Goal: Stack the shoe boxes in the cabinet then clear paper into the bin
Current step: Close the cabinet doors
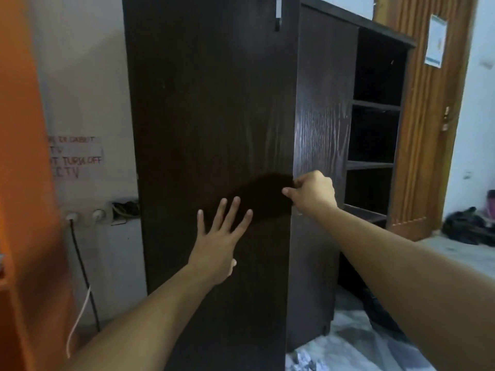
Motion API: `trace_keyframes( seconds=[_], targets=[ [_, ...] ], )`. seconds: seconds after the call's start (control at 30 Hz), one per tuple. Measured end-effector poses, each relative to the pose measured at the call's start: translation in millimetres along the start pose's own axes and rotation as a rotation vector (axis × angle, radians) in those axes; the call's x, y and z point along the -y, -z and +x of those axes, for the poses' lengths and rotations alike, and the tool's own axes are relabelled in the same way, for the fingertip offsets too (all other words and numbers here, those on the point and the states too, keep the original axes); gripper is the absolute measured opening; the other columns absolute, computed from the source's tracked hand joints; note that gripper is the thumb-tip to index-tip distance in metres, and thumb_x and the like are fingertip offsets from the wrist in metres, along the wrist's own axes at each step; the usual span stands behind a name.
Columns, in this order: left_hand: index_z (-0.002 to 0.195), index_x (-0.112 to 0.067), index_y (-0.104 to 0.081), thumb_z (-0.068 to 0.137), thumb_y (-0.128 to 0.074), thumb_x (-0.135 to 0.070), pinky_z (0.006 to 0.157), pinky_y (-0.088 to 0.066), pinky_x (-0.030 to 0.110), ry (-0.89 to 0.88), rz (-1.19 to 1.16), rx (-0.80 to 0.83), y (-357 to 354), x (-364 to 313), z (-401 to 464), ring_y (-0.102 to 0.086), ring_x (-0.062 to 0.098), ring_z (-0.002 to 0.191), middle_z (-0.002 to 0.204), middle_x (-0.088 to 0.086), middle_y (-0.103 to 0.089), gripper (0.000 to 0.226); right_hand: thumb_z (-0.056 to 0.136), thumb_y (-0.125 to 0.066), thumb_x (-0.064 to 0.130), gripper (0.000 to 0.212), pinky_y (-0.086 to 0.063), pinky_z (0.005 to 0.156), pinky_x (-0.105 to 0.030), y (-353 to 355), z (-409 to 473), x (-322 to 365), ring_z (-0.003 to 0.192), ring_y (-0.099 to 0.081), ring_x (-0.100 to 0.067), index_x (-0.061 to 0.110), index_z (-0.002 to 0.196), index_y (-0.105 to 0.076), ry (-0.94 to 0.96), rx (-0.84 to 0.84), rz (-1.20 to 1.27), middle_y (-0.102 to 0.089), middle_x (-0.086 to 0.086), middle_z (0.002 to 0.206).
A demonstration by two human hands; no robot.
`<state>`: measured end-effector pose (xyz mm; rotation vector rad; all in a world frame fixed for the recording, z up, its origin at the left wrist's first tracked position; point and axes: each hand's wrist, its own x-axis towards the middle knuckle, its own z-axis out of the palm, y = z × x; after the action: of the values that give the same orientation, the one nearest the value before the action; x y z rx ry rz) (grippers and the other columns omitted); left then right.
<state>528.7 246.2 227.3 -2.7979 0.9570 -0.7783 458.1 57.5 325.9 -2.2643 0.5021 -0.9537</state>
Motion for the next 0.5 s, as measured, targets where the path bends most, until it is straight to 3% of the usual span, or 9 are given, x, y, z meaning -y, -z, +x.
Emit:
trace_keyframes(
  seconds=[0.27,0.4,0.5],
  targets=[
    [0.141,-0.031,0.035,0.079,-0.073,-0.030,0.103,0.020,0.066,0.066,0.114,-0.029,-37.2,9.5,40.1,0.046,0.033,0.131,0.140,0.008,0.054,0.124,0.087,-0.070,0.026,0.028,-0.054,0.081,-0.036,-61.8,48.8,6.1,0.097,-0.065,-0.031,0.004,0.103,-0.066,-0.148,-0.086,0.083,-0.067,-0.013,0.102],
    [0.143,-0.029,0.031,0.077,-0.073,-0.032,0.103,0.019,0.066,0.067,0.178,-0.001,-45.3,19.0,50.9,0.046,0.034,0.131,0.142,0.010,0.051,0.123,0.086,-0.071,0.022,0.022,-0.047,0.068,-0.028,-86.2,60.1,9.8,0.078,-0.058,-0.022,0.006,0.098,-0.063,-0.143,-0.007,0.100,-0.060,-0.006,0.088],
    [0.145,-0.029,0.030,0.077,-0.073,-0.035,0.103,0.021,0.065,0.055,0.196,-0.003,-51.0,25.1,55.5,0.047,0.033,0.130,0.142,0.011,0.052,0.123,0.085,-0.067,0.014,0.014,-0.047,0.067,-0.026,-89.3,66.4,10.6,0.066,-0.053,-0.018,0.006,0.081,-0.056,-0.153,-0.035,0.130,-0.054,-0.003,0.076]
  ],
)
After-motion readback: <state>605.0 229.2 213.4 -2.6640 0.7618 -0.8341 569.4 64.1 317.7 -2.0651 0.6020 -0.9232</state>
